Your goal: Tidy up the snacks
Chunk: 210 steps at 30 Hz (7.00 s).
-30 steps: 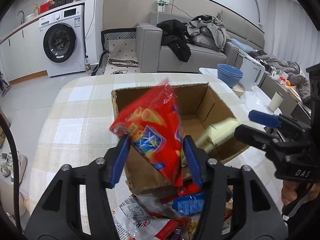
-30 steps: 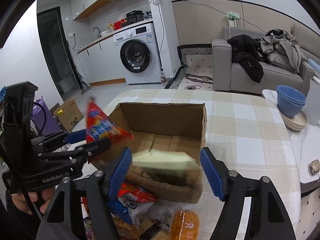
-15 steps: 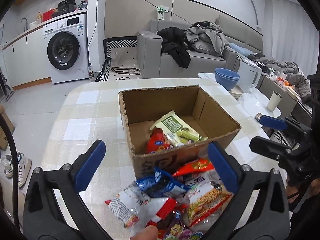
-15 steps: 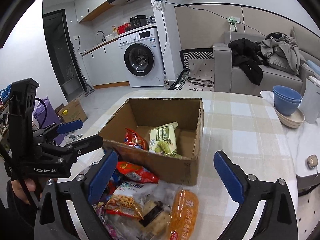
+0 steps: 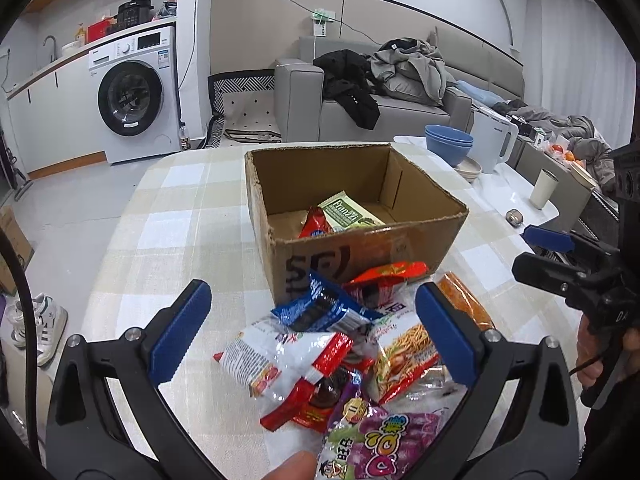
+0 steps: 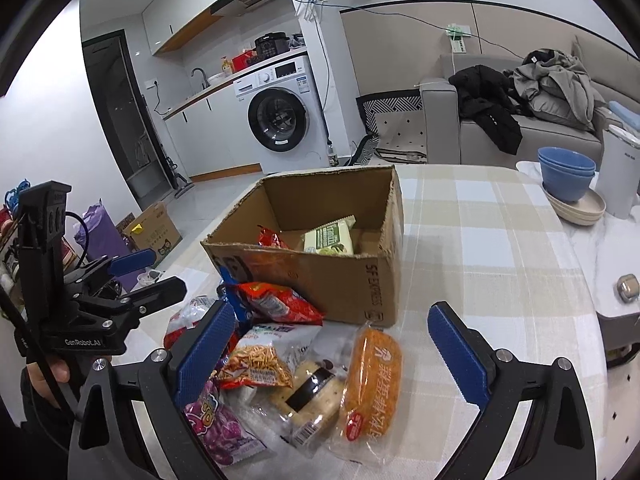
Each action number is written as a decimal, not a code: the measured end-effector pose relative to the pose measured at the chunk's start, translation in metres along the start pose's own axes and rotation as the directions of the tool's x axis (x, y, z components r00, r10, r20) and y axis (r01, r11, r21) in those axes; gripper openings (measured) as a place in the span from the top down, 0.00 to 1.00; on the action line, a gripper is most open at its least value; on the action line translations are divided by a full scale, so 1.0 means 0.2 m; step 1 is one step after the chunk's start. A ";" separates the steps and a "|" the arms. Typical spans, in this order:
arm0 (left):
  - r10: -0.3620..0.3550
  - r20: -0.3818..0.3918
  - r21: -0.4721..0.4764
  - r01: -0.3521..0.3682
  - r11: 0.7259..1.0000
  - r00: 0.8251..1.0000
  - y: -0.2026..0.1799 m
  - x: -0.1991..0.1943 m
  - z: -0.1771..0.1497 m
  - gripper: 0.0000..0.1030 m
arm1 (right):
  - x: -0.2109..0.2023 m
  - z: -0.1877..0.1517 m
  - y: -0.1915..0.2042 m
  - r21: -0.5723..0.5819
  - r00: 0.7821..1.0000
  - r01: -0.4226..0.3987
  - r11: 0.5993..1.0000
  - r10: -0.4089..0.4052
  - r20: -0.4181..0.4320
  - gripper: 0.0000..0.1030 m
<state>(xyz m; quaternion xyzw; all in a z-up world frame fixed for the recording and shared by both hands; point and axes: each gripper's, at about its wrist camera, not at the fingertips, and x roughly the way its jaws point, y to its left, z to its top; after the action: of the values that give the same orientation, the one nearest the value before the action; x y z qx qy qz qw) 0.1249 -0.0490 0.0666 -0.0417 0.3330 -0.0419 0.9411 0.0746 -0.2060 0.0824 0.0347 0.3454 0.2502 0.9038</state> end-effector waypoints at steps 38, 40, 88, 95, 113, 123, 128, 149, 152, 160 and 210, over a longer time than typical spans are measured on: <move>0.016 -0.095 -0.046 -0.021 0.999 0.995 0.15 0.08 -0.27 0.01 | 0.19 -0.33 -0.10 0.074 0.984 0.004 0.997 0.010 -0.179 0.10; 0.013 -0.104 -0.046 -0.018 0.999 0.994 0.16 0.11 -0.28 0.01 | 0.20 -0.33 -0.10 0.076 0.982 -0.004 0.997 0.019 -0.190 0.16; -0.078 -0.098 -0.099 0.069 0.993 0.992 0.30 0.33 -0.38 0.49 | 0.29 -0.37 -0.11 0.043 0.976 0.047 0.998 -0.037 -0.214 0.62; -0.057 -0.069 -0.084 0.051 0.995 0.996 0.30 0.29 -0.38 0.56 | 0.29 -0.37 -0.11 0.043 0.976 0.047 0.998 -0.037 -0.213 0.62; -0.059 -0.024 -0.099 0.056 0.994 0.998 0.31 0.16 -0.36 0.57 | 0.20 -0.36 -0.10 0.038 0.987 0.027 0.999 -0.021 -0.157 0.64; -0.068 0.014 -0.099 0.069 0.993 0.998 0.29 0.06 -0.33 0.57 | 0.11 -0.33 -0.09 0.044 0.994 0.017 0.999 -0.012 -0.111 0.64; -0.069 0.035 -0.099 0.072 0.992 0.997 0.28 0.00 -0.31 0.57 | 0.08 -0.30 -0.06 0.031 0.996 0.013 0.999 -0.010 -0.086 0.64; -0.084 0.100 -0.061 0.090 0.994 0.991 0.16 -0.22 -0.19 0.56 | -0.07 -0.20 0.04 -0.015 1.000 0.000 1.000 0.000 -0.001 0.64; -0.084 0.107 -0.052 0.090 0.995 0.991 0.13 -0.25 -0.16 0.56 | -0.07 -0.17 0.06 -0.019 1.000 -0.004 1.000 0.005 0.006 0.64; -0.078 0.118 -0.044 0.083 0.996 0.990 0.08 -0.28 -0.09 0.57 | -0.08 -0.10 0.09 -0.034 1.000 -0.011 0.999 0.011 0.016 0.64; -0.079 0.095 -0.041 0.083 0.996 0.992 0.01 0.13 0.44 0.58 | 0.20 0.27 0.05 -0.048 0.999 0.006 0.999 -0.008 -0.039 0.64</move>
<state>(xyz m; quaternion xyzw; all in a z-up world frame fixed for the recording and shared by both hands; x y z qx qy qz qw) 0.2015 -0.0448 0.1183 -0.0783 0.2875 -0.0704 0.9520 0.1307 -0.1715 0.1015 0.0069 0.3572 0.2560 0.8982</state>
